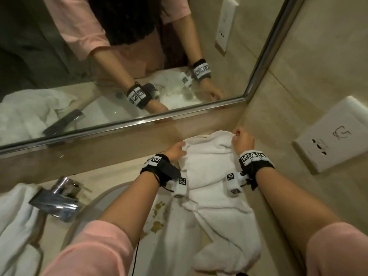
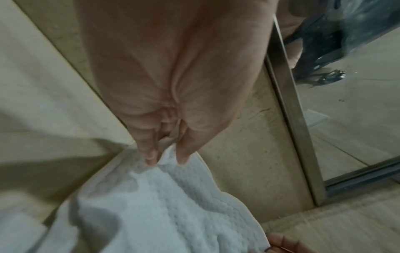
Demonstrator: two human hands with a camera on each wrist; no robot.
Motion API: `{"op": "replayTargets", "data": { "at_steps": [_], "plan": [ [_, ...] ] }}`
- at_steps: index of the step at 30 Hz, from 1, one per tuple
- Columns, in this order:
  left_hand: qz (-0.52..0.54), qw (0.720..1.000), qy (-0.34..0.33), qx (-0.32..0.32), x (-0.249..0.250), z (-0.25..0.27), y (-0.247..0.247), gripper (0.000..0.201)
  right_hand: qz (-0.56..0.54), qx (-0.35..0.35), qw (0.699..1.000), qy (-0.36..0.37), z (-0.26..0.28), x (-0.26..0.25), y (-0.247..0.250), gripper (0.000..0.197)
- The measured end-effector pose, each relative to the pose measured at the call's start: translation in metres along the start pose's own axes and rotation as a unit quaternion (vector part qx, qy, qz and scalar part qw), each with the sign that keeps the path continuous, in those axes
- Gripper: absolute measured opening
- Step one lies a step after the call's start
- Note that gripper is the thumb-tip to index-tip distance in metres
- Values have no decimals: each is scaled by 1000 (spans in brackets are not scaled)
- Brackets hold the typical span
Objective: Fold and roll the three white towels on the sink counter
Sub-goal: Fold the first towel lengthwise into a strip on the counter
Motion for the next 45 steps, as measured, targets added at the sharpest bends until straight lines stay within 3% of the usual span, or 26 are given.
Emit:
{"op": "replayTargets", "data": {
  "at_steps": [4,8,12,14,16,22,26,28,30,31,33,36,39,42,43,45],
  "plan": [
    [56,998,-6,4,-16,1,-6,51,-27,-28,999,17,7,9,-6,30],
    [107,993,-11,45,-30,5,-9,49,-43,12,998,34,29,21,3,33],
    [126,984,35,118,-43,11,-9,40,-159,-34,986,-43,64,49,9,21],
    [87,983,88,133,-70,-6,-9,45,-175,-64,980,-67,88,64,10,20],
    [70,983,127,115,-78,3,-19,56,-141,-90,983,-75,112,79,14,17],
    [95,985,126,67,-51,97,-53,13,-42,-108,989,-96,175,114,27,8],
    [89,982,164,6,-75,126,-82,45,-6,-179,975,-133,215,133,23,36],
    [97,981,166,-19,-89,138,-95,48,11,-243,955,-169,231,143,16,43],
    [103,979,170,-44,-101,148,-107,46,0,-292,935,-201,250,152,11,81],
    [96,979,172,-60,-106,155,-113,46,-37,-308,923,-228,259,154,8,88],
    [89,976,174,-98,-116,168,-126,44,-147,-333,890,-277,281,147,6,88],
    [70,973,181,-128,-123,185,-145,17,-266,-321,861,-292,298,140,2,78],
    [75,977,171,-106,-131,187,-147,25,-336,-253,843,-336,304,139,-4,65],
    [133,963,191,-139,-133,194,-152,22,-438,-208,802,-349,309,130,5,23],
    [164,957,192,-141,-133,195,-154,21,-471,-214,785,-340,315,120,14,18],
    [234,938,200,-157,-126,207,-160,25,-527,-234,751,-323,320,114,25,26]
  ]
}}
Point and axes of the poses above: each hand's wrist, its own z-axis away from the middle knuckle, its own y-axis out of the back of the hand, x = y × z, the point moved 3 cm from there along -z, towards the middle knuckle, and after that the axes turned 5 degrees about z, right-handed, at the moved point
